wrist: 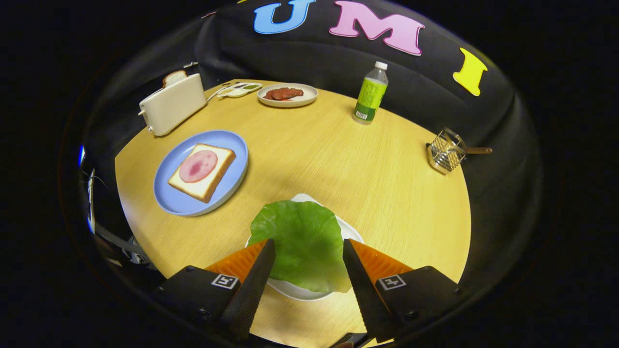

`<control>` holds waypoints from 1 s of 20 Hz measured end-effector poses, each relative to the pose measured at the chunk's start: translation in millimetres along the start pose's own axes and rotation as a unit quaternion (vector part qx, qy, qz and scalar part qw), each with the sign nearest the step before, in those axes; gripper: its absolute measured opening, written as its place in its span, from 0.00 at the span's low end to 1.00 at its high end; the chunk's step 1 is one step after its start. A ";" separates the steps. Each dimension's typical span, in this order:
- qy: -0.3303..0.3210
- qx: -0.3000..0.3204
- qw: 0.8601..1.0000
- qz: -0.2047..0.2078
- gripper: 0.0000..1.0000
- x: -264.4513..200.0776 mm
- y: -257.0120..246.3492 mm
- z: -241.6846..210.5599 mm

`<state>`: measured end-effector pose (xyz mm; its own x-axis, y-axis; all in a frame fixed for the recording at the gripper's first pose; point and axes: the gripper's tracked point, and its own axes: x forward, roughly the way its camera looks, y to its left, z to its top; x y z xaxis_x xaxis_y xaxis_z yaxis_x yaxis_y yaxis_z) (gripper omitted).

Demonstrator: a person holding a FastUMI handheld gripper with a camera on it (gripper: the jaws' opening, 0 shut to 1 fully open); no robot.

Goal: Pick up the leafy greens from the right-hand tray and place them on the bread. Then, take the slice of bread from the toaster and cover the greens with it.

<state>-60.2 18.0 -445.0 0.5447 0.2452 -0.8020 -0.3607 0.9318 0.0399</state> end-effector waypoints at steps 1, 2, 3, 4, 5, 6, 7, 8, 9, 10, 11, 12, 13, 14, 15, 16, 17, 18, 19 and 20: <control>0.010 0.003 1.000 0.004 0.89 6.1 0.2 -4.1; 0.019 0.004 1.000 0.005 0.88 11.7 -1.1 -8.1; 0.027 0.005 1.000 0.008 0.83 17.1 -1.4 -12.2; 0.036 0.008 0.999 0.011 0.81 23.2 -1.1 -16.3; 0.044 0.013 0.999 0.020 0.80 25.3 1.3 -19.7; 0.039 0.027 0.999 0.026 0.79 30.5 2.8 -15.5; 0.053 0.039 0.997 0.028 0.78 32.0 4.9 -19.0; 0.052 0.048 0.997 0.029 0.75 29.9 3.0 -15.6; 0.063 0.053 0.996 0.028 0.74 30.1 0.3 -18.0; 0.069 0.056 0.996 0.025 0.70 30.8 -1.2 -17.9; 0.073 0.054 0.996 0.025 0.66 29.9 -4.4 -20.1; 0.076 0.055 0.995 0.026 0.52 30.8 -4.0 -20.5; 0.076 0.054 0.995 0.026 0.39 30.2 -5.7 -19.4; 0.076 0.054 0.995 0.028 0.26 29.0 -5.8 -19.8; 0.074 0.051 0.996 0.030 0.13 29.7 -6.2 -19.1; 0.074 0.050 0.995 0.031 0.07 28.4 -5.1 -20.3; 0.072 0.050 0.996 0.035 0.07 26.7 -4.1 -18.5; 0.066 0.054 0.996 0.038 0.07 23.8 -2.2 -15.7; 0.058 0.060 0.996 0.041 0.07 19.5 -1.7 -11.1; 0.051 0.063 0.996 0.042 0.07 14.5 -1.1 -7.9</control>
<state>-57.9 18.4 -461.3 0.4354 0.3011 -0.8484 -0.3004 0.9370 0.1783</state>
